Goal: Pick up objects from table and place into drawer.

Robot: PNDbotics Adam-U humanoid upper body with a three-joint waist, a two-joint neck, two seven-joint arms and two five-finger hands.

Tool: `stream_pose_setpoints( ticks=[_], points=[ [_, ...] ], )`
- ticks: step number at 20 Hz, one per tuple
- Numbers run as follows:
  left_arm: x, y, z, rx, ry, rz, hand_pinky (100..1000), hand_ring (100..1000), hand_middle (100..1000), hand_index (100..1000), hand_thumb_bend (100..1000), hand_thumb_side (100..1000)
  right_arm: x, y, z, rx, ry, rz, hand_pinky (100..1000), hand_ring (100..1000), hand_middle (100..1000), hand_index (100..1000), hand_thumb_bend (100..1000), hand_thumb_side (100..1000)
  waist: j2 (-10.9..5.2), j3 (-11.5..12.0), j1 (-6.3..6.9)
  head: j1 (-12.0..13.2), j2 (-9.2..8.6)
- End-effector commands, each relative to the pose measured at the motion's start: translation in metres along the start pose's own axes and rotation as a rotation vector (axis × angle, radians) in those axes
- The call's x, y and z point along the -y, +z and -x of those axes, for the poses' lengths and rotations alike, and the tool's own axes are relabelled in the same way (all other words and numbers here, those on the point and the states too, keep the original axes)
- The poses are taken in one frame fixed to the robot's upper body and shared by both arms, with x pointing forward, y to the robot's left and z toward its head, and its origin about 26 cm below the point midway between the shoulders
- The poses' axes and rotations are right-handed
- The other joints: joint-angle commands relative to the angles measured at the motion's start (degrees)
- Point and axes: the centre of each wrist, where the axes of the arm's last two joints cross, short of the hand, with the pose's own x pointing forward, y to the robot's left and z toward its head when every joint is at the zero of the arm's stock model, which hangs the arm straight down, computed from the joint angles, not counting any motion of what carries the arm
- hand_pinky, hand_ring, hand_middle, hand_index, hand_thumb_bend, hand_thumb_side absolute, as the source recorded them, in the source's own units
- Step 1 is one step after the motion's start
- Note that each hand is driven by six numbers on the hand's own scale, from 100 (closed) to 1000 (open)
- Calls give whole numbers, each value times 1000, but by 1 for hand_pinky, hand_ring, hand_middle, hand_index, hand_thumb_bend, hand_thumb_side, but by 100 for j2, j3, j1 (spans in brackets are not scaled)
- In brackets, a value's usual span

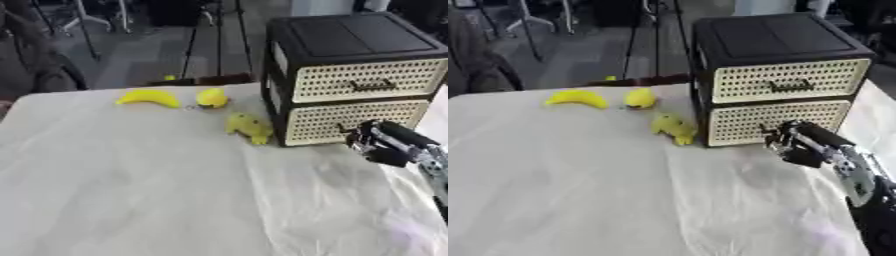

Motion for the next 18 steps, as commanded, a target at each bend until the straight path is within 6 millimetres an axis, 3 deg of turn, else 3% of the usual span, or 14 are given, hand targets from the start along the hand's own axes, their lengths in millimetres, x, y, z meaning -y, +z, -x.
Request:
stream_pose_setpoints(
  ticks=[1, 6, 12, 18],
  points=[
    [-8, -1, -3, 10, -29, -13, 633, 464, 545, 682, 486, 765, 32, 13, 1, 25, 53, 92, 523, 653, 681, 646, 100, 839, -55, -22, -28, 4, -65],
    [-10, 5, 1, -14, -44, -12, 634, 461, 543, 682, 480, 773, 43, 32, -9, 61, 45, 183, 516, 632, 661, 635, 100, 768, -65, -78, -56, -10, -81],
    [-13, 12, 7, -43, -62, -19, 634, 459, 542, 682, 473, 782, 50, 58, -20, 71, 12, 269, 507, 623, 656, 624, 100, 768, -56, -132, -63, 25, -104],
    [-15, 20, 15, -86, -84, -18, 635, 454, 539, 681, 463, 795, 44, 82, -27, 56, -40, 309, 507, 623, 659, 619, 100, 780, -40, -174, -86, 58, -143]
  ],
)
